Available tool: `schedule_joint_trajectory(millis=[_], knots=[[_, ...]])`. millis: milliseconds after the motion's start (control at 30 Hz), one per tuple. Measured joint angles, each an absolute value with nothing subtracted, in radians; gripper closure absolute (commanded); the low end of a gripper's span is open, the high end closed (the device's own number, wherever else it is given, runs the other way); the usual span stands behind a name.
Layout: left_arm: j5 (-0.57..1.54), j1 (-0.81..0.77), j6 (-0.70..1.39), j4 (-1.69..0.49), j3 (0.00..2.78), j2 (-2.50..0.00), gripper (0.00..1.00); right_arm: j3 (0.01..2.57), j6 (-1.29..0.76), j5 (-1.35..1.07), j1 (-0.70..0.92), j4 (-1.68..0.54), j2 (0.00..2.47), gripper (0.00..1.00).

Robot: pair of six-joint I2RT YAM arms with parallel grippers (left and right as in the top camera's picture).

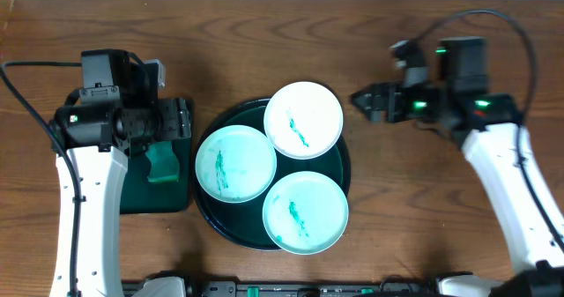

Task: Clean dirty plates on tray and stack at the side
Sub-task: 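Move left gripper to the sponge and right gripper to the top plate, then grasp the green sponge with the left gripper and lift it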

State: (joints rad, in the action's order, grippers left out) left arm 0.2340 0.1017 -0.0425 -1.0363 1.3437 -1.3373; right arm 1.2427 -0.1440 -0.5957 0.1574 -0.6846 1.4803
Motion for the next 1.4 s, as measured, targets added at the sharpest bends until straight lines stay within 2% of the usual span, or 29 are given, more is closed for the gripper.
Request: schedule_joint_trajectory(millis=[167,300,433,867,1400], knots=[[0.184,0.101,0.003,-1.050,1.344,-1.338,0.26,1.244,-0.331,-0.474,0.387,-0.616,1.562,0.53],[0.022,0.102,0.121,-1.097,1.344,-1.353,0.26,1.245,-0.453,-0.363,0.541,-0.595,1.623,0.57],[-0.064,0.113,0.180,-1.112,1.344,-1.400,0.26,1.246,-0.516,-0.286,0.623,-0.589,1.681,0.59],[-0.127,0.157,0.214,-1.114,1.343,-1.649,0.26,1.308,-0.567,-0.224,0.750,-0.593,1.884,0.71],[-0.141,0.157,0.214,-1.091,1.343,-1.677,0.26,1.309,-0.577,-0.212,0.763,-0.528,2.010,0.76]])
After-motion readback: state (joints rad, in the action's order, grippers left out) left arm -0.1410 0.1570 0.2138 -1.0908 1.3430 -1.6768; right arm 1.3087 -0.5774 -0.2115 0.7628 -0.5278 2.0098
